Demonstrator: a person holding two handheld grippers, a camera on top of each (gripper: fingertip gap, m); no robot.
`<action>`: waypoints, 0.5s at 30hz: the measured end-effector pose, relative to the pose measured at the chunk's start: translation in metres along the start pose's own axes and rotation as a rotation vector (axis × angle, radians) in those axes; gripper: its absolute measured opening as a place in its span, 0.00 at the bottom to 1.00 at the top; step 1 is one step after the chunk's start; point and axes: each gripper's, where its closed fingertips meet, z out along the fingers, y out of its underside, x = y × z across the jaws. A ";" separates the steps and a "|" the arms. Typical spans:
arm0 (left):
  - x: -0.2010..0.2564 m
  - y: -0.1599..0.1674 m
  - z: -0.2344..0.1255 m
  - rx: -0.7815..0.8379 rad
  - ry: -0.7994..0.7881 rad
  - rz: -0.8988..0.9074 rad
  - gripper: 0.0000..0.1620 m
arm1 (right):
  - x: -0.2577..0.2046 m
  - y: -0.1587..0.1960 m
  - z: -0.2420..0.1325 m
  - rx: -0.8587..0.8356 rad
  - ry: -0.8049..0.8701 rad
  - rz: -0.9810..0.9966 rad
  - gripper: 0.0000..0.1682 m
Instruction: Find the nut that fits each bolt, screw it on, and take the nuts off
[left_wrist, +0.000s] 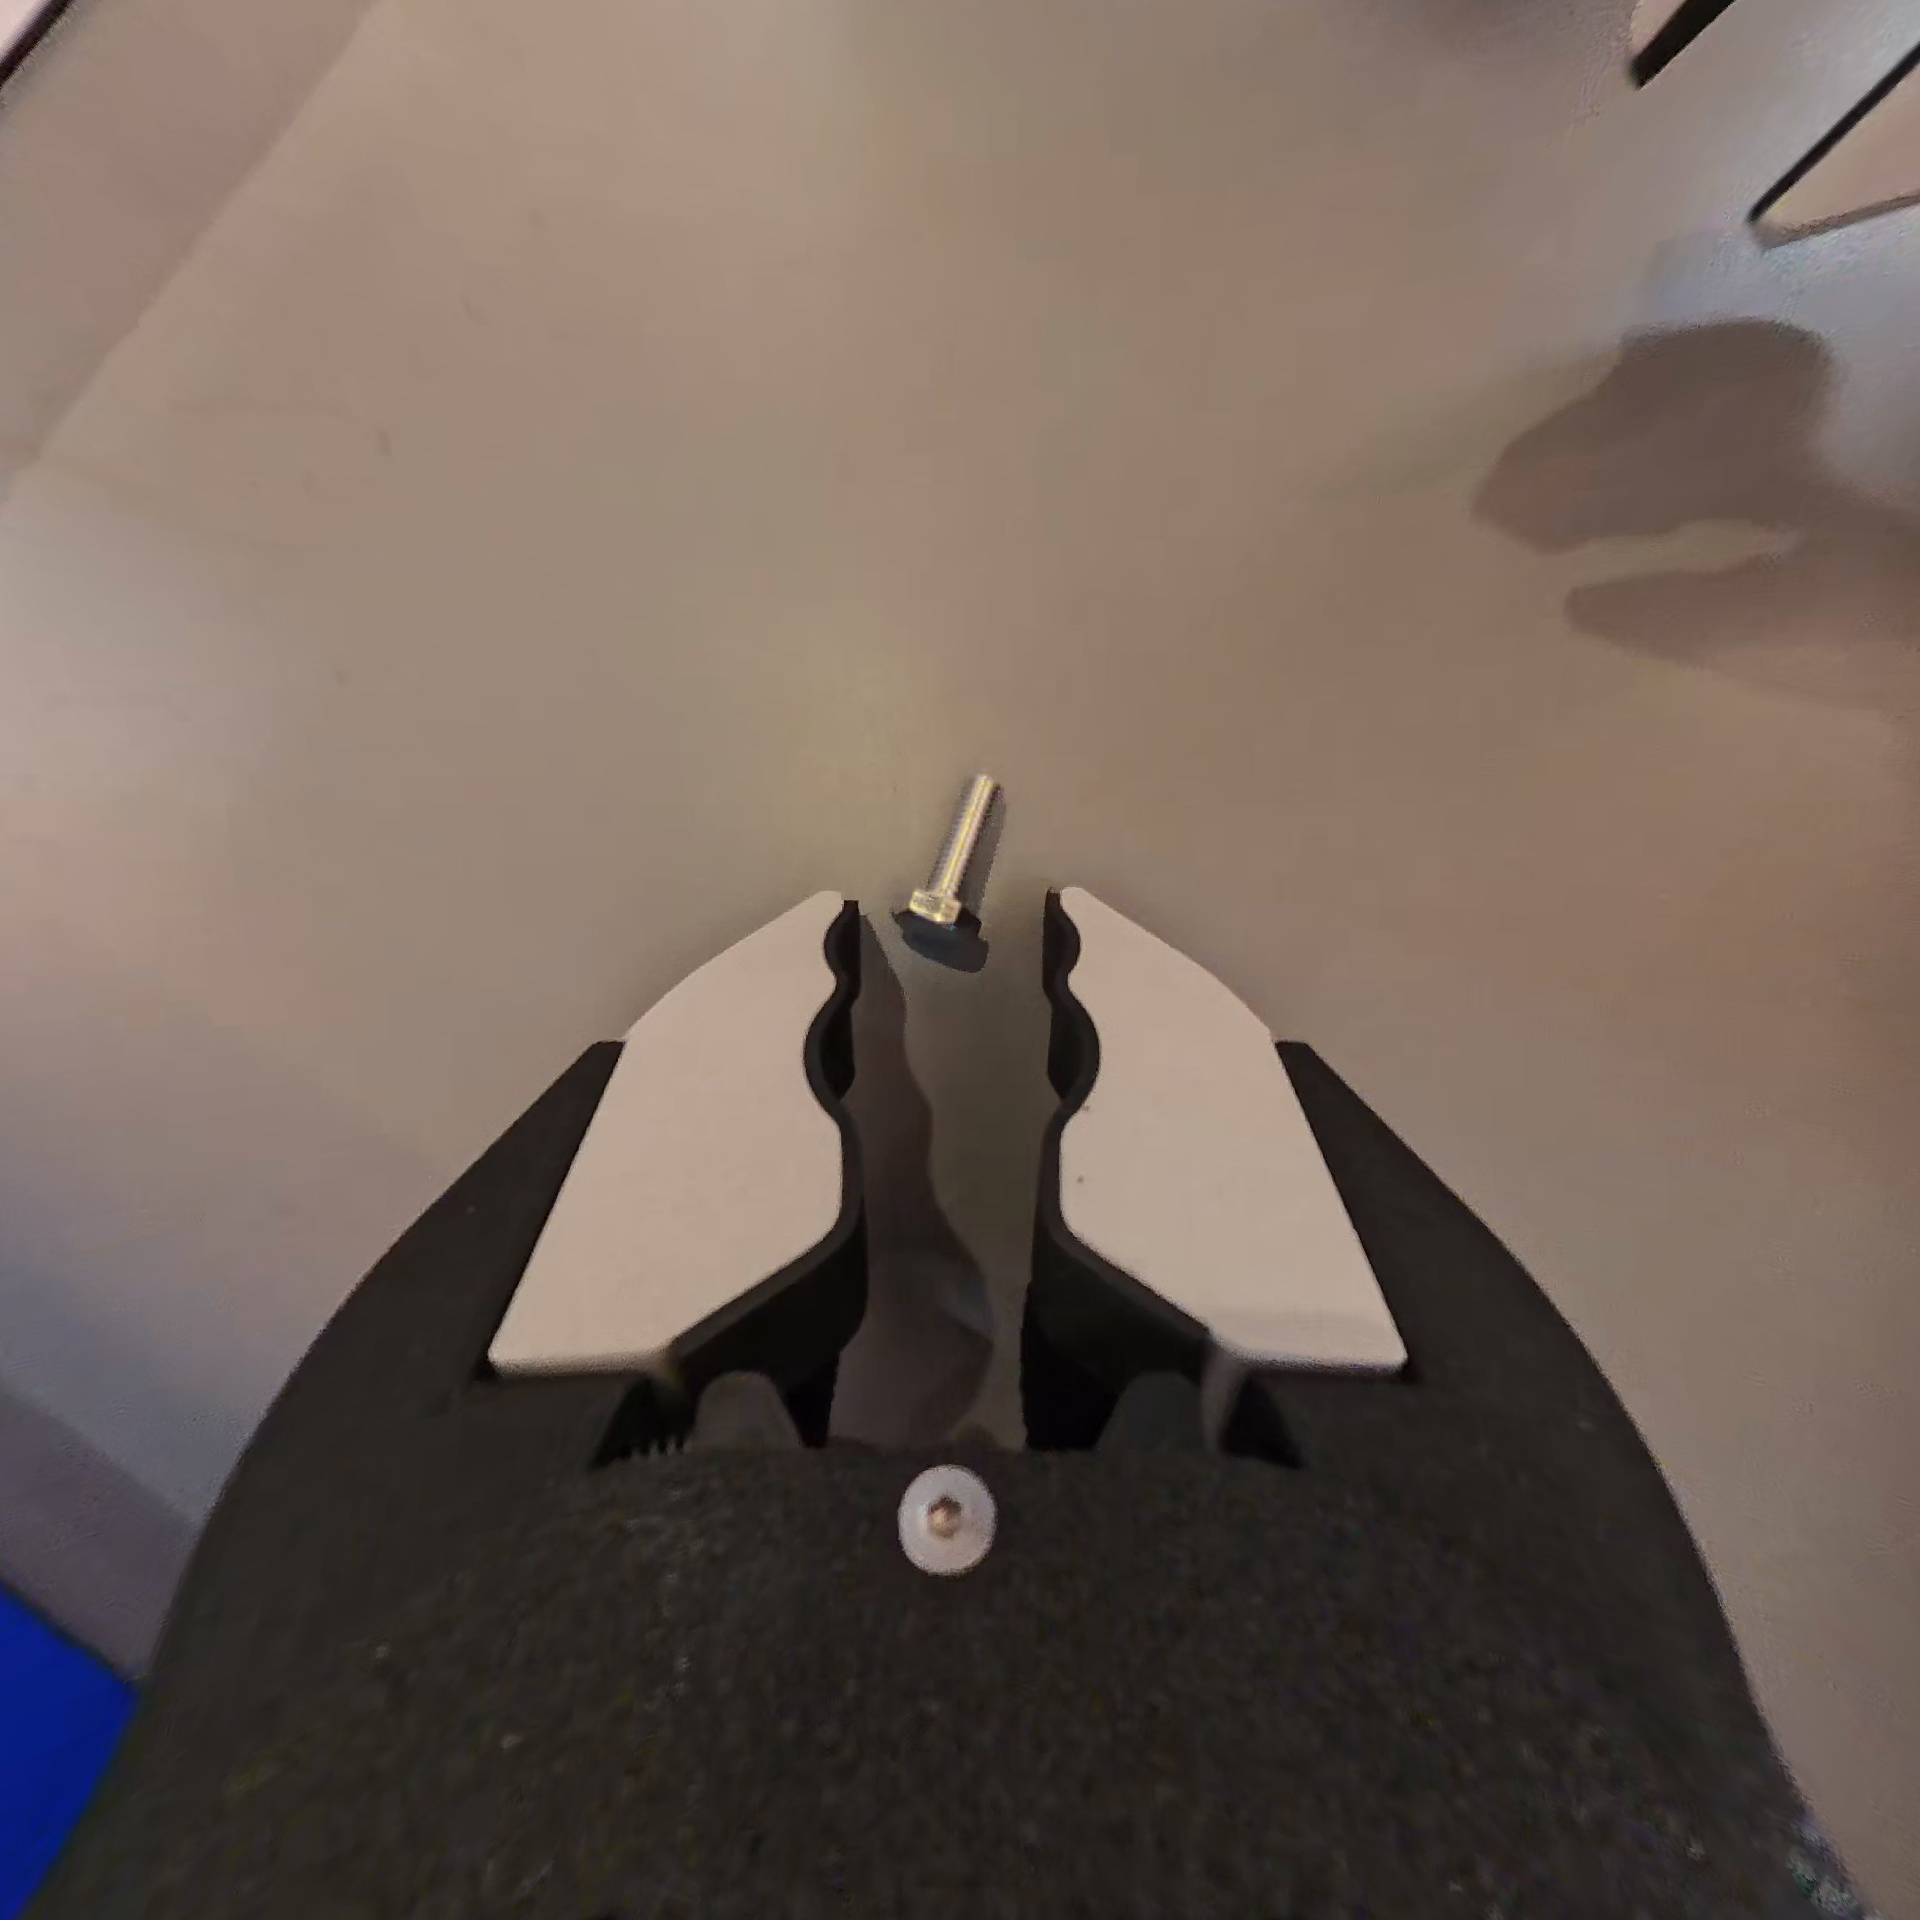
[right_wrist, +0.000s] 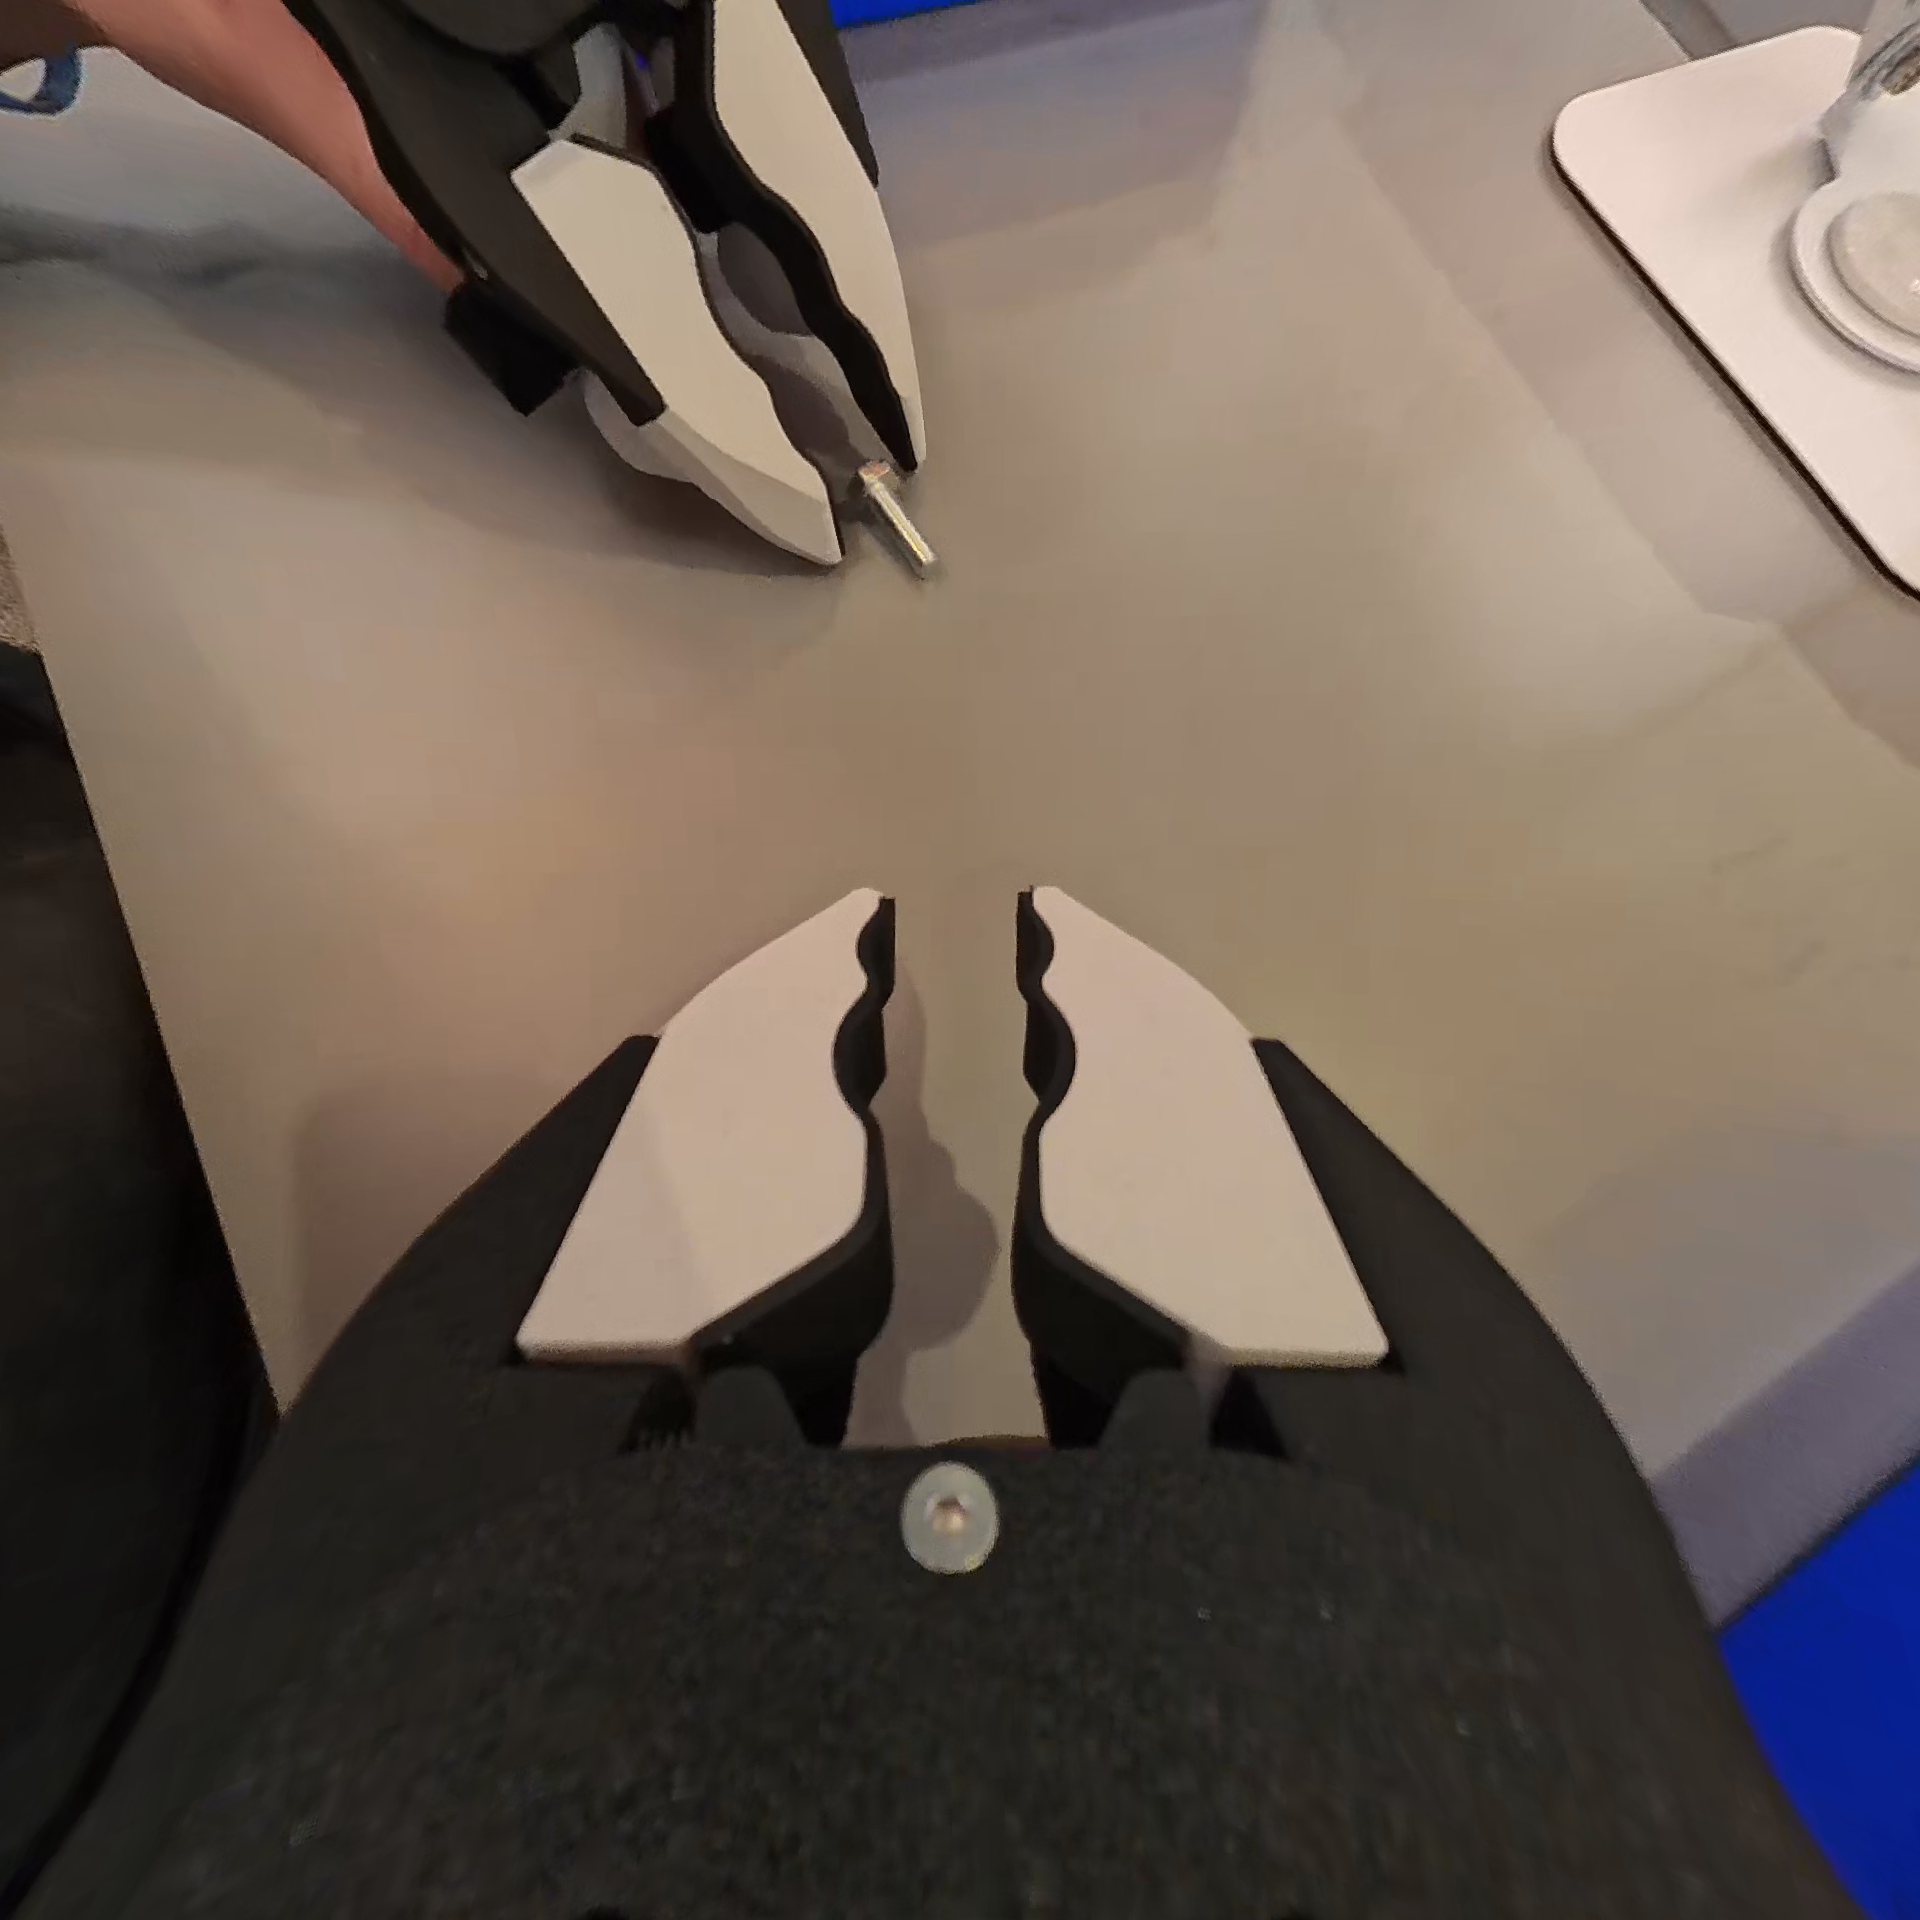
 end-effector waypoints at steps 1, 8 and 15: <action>0.000 0.000 0.000 -0.005 0.003 0.006 0.21 | 0.000 0.001 -0.002 0.007 -0.003 0.008 0.13; 0.000 0.004 -0.003 -0.074 0.043 0.109 0.20 | 0.003 0.009 -0.009 0.027 0.010 0.030 0.13; -0.002 0.002 -0.001 -0.123 0.102 0.157 0.21 | 0.004 0.013 -0.015 0.047 0.022 0.035 0.13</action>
